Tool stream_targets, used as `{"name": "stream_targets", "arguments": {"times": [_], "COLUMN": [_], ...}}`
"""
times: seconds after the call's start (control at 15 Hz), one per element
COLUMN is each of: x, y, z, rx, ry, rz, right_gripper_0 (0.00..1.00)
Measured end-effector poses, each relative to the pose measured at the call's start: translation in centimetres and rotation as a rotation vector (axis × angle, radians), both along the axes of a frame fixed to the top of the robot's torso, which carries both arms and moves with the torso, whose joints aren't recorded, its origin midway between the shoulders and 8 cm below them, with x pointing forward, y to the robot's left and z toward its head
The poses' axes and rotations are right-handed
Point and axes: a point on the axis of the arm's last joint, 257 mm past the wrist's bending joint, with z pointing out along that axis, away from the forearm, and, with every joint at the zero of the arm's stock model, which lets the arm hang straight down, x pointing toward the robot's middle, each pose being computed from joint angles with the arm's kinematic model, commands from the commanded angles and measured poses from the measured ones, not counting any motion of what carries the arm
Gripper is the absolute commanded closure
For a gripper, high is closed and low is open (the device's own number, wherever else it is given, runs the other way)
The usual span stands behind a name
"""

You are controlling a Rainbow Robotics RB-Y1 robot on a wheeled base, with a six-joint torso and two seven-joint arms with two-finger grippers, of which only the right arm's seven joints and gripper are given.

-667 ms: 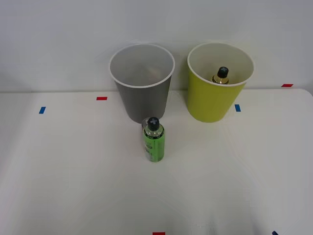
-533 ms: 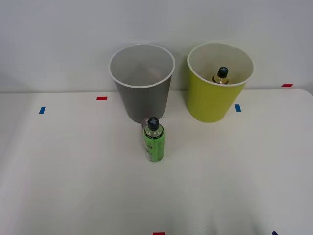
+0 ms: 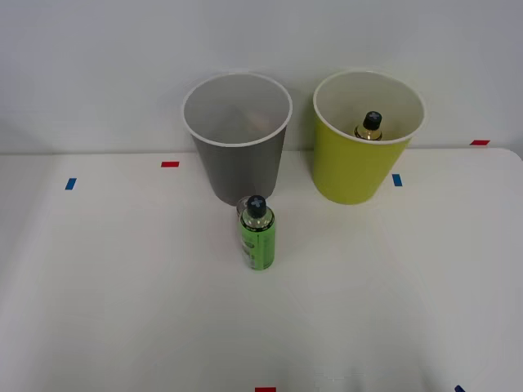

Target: Put cans in the gray bin, plastic bottles in the light green bin

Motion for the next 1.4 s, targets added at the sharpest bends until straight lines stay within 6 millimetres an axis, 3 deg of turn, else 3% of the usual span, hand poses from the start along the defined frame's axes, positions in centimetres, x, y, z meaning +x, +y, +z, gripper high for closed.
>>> {"name": "stream_targets", "arguments": {"times": [1.4], "x": [0.0], "y": [0.0], "z": [0.0], "rx": [0.0], "ry": [0.0], "rz": [0.0], "right_gripper_0": [0.0]}}
